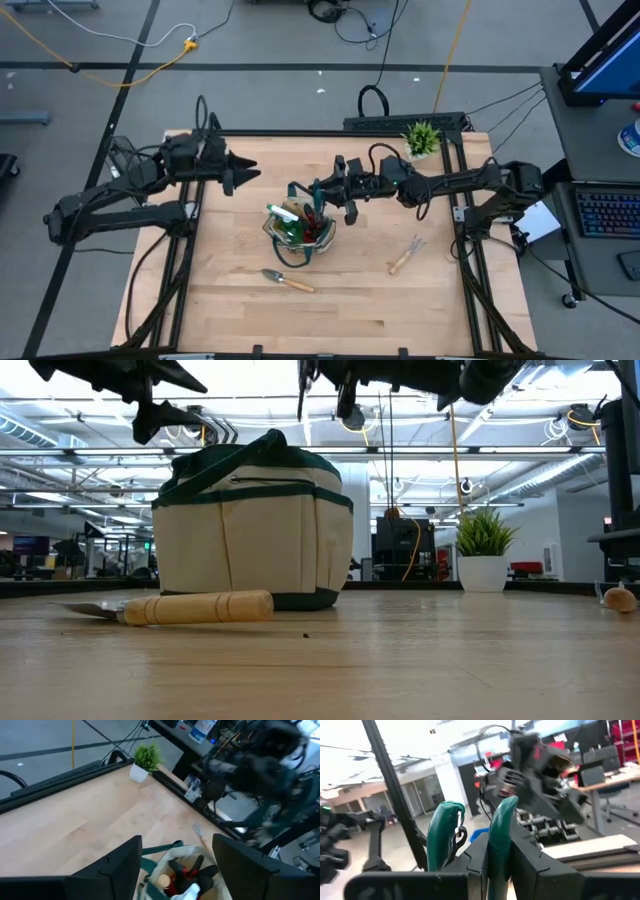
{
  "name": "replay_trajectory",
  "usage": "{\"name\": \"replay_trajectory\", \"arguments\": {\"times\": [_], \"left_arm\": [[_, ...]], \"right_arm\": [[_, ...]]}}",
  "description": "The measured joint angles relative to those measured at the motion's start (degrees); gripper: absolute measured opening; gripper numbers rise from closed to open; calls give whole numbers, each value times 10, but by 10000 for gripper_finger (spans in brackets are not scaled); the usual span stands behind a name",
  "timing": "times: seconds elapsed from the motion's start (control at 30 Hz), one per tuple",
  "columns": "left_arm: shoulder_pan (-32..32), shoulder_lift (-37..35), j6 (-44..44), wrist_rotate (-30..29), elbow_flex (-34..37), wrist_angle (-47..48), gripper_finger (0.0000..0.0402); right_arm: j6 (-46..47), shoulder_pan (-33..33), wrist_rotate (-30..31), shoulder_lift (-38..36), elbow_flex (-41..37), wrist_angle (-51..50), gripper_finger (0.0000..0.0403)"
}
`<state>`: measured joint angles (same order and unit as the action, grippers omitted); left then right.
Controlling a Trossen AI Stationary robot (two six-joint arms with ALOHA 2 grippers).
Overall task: Pick & Place Garden tools in Gardening bag
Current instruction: Put the green shear scissors into the gardening bag
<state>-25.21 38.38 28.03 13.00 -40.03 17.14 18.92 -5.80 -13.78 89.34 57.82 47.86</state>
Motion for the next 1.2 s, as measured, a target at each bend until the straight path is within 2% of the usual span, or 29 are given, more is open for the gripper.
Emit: {"name": "replay_trajectory", "arguments": {"times": [0.13,0.3,0.57,0.77,1.03,1.2], "left_arm": [[61,3,8,-62,2,-7,250],[125,7,17,-129,2,-8,250],[192,7,25,-196,2,-11,250],[205,6,31,-206,15,-32,250],[205,6,66,-171,136,-222,250],[207,5,82,-171,174,-275,250]], "right_arm": [[27,-2,0,30,0,40,47],[85,-2,-30,77,0,109,47],[119,-6,-34,103,0,136,47],[119,-5,-62,119,7,129,47],[89,3,-120,131,25,113,47],[41,15,-123,130,29,87,47]]}}
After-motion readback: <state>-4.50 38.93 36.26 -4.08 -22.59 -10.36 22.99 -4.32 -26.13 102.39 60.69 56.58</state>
